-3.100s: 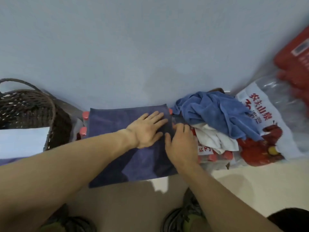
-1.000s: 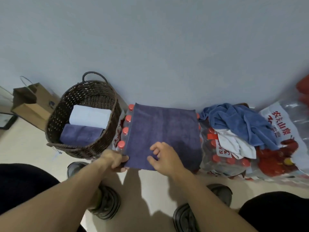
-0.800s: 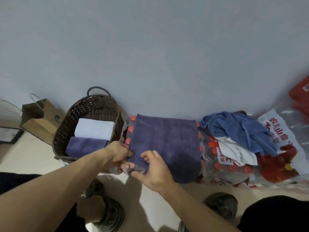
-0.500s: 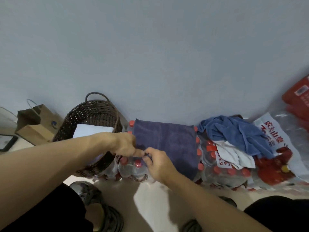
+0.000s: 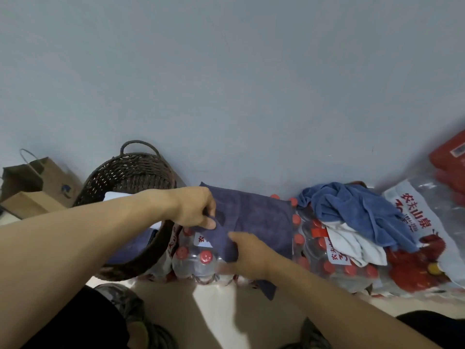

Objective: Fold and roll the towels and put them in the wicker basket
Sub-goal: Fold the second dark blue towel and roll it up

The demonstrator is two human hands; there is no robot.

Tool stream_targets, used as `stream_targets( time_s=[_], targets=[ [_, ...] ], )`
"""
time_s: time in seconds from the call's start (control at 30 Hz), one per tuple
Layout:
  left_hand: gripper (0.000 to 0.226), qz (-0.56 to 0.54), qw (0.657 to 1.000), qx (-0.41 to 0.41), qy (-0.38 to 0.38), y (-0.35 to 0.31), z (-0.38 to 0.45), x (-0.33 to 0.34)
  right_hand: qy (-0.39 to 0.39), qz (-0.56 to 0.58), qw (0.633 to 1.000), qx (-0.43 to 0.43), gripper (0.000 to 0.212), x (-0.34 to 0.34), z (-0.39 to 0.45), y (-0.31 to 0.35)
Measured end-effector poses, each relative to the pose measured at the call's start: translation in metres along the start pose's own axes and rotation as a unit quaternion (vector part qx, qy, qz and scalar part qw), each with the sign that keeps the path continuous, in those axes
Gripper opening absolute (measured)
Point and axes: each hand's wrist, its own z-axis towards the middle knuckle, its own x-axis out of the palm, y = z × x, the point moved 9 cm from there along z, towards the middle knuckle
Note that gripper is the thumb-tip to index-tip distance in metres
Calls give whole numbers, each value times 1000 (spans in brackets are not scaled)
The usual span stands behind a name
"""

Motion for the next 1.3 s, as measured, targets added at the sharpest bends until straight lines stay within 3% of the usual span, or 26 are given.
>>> stream_targets(
  time_s=[0.1, 0.4, 0.6, 0.77, 0.87, 1.0, 1.13, 1.3],
  targets=[
    [17, -38, 999, -28, 26, 16, -2, -3, 22, -117, 992, 50, 22, 12, -12, -32],
    [17, -58, 995, -60, 54, 39, -9, 1, 72, -27, 980, 181, 4, -35, -45, -85],
    [15, -51, 989, -73, 117, 39, -11, 19, 91, -155, 972, 150, 31, -102, -67, -71],
    [14, -70, 978, -65, 184, 28, -11, 44, 186, -247, 938, 160, 22, -108, -93, -79],
    [10, -47, 968, -84, 234, 28, -12, 62, 230, -236, 926, 184, 31, -96, -97, -87],
    [19, -41, 951, -127, 280, 35, -16, 73, 241, -203, 930, 188, 22, -89, -88, -97],
    [12, -9, 962, -143, 233, 43, -2, 64, 207, -186, 940, 197, 6, -104, -66, -116],
    [13, 57, 977, -130, 160, 54, 39, 40, 177, -167, 946, 214, 15, -117, -29, -143]
  ],
)
